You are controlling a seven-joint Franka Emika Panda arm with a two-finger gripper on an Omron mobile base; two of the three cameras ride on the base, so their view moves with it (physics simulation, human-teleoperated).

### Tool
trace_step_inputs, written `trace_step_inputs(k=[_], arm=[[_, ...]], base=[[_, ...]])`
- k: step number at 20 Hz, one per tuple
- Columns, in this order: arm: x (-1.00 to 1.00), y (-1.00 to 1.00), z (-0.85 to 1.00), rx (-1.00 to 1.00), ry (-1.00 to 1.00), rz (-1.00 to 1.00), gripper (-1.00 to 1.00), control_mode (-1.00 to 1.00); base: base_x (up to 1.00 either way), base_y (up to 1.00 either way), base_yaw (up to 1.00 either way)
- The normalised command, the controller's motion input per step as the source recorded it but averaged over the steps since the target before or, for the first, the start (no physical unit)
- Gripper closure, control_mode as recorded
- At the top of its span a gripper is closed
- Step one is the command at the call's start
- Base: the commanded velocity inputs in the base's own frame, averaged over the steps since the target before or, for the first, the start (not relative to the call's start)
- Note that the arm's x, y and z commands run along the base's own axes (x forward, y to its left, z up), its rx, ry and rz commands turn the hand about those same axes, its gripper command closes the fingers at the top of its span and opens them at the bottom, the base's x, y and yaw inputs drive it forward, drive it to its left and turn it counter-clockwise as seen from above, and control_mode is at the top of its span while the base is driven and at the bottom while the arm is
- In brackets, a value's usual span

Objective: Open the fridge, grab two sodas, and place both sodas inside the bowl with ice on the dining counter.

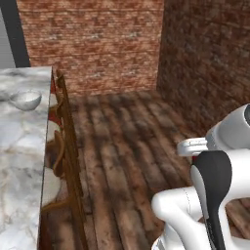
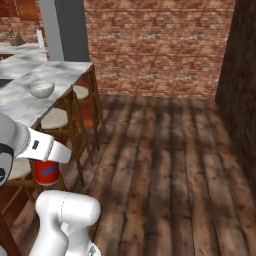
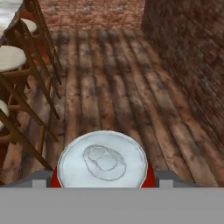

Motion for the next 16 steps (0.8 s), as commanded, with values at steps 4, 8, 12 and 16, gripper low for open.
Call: trace_step_inputs(k=[4, 8, 12, 16], arm=[[0.00, 0.00, 0.00, 0.00, 0.00, 0.00, 1.00, 1.00], [0.00, 0.00, 0.00, 0.00, 0.00, 0.00, 1.00, 1.00], [0.00, 0.00, 0.00, 0.00, 0.00, 0.00, 1.00, 1.00], [0.00, 0.00, 0.00, 0.00, 0.00, 0.00, 1.00, 1.00]], base=[[0.69, -0.44, 0.43], [0.69, -0.48, 0.41], [0.70, -0.56, 0.37], [0.73, -0.55, 0.37]])
